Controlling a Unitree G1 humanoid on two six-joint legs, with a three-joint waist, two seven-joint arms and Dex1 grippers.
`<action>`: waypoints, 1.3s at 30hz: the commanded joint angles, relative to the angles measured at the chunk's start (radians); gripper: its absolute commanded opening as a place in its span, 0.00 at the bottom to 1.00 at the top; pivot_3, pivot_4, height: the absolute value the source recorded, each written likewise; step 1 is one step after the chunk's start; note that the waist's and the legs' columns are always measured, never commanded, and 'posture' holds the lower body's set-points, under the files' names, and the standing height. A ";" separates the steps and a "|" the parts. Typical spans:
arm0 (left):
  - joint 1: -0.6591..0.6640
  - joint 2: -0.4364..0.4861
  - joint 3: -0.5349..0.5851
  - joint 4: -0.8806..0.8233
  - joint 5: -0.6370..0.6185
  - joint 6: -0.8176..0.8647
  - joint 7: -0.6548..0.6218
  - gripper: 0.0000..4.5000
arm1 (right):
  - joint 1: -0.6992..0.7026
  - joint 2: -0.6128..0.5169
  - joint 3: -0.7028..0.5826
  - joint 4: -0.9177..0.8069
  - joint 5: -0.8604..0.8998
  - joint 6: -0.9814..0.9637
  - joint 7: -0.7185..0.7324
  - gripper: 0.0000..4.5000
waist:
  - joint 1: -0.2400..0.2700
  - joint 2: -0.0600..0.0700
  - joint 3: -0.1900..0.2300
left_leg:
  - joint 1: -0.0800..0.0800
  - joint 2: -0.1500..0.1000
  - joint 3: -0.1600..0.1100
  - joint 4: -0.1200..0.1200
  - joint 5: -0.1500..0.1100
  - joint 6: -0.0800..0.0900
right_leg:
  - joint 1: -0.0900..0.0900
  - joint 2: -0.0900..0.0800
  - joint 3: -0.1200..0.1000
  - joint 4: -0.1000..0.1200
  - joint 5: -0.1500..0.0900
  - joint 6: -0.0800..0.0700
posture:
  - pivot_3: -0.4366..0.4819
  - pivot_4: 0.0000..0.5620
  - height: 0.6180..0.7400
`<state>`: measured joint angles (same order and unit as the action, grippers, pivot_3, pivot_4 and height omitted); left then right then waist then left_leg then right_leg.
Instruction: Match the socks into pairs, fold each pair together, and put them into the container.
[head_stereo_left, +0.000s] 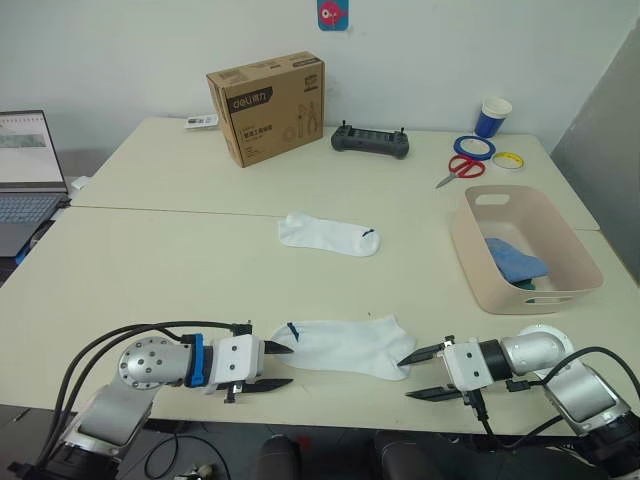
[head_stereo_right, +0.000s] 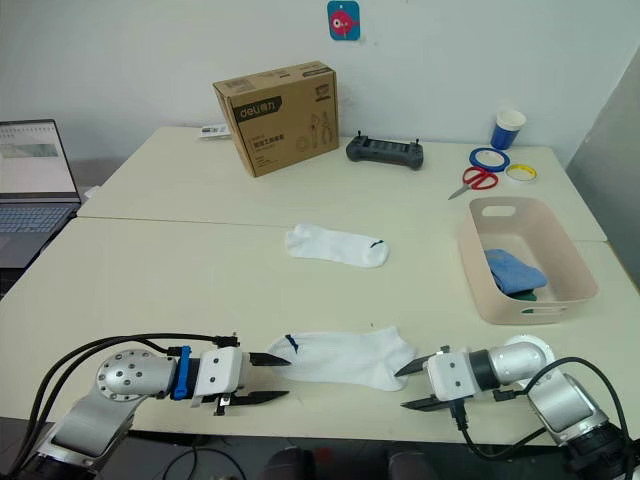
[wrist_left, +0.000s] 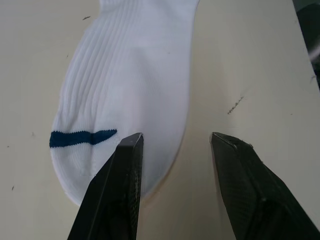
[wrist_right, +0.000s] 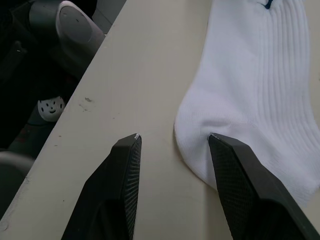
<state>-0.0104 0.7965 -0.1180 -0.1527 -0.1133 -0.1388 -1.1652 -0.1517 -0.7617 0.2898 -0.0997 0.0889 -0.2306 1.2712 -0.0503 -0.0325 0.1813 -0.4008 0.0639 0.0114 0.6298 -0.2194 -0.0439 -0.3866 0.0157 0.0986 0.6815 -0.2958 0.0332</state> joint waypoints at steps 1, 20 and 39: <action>-0.013 0.009 -0.006 -0.008 0.016 0.000 0.017 0.49 | -0.023 0.011 0.008 0.017 -0.017 -0.029 -0.013 0.51 | -0.001 0.000 0.000 | 0.000 0.000 0.000 0.000 0.000 0.000 | 0.000 0.000 0.000 0.000 0.000 0.000 | 0.48 0.27 1.00; -0.016 -0.014 -0.056 -0.103 -0.027 0.102 0.010 0.00 | -0.057 -0.020 -0.026 0.026 0.043 -0.026 0.022 0.00 | 0.001 0.000 0.000 | 0.000 0.000 0.000 0.000 0.000 0.000 | 0.000 0.000 0.000 0.000 0.002 0.003 | 0.48 0.27 1.00; -0.030 0.006 -0.071 -0.066 -0.004 0.102 0.007 0.00 | -0.011 -0.057 -0.030 0.008 0.057 -0.025 0.036 0.00 | 0.000 0.000 0.000 | 0.001 0.000 0.000 0.000 0.000 0.000 | 0.001 0.000 0.000 0.000 0.001 0.001 | 0.48 0.27 1.00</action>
<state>-0.0331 0.7979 -0.1963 -0.2195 -0.1153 -0.0310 -1.1657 -0.1584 -0.8182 0.2674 -0.0763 0.1380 -0.2485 1.3068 -0.0505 -0.0325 0.1813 -0.4002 0.0642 0.0110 0.6297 -0.2194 -0.0438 -0.3860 0.0158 0.0982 0.6820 -0.2947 0.0345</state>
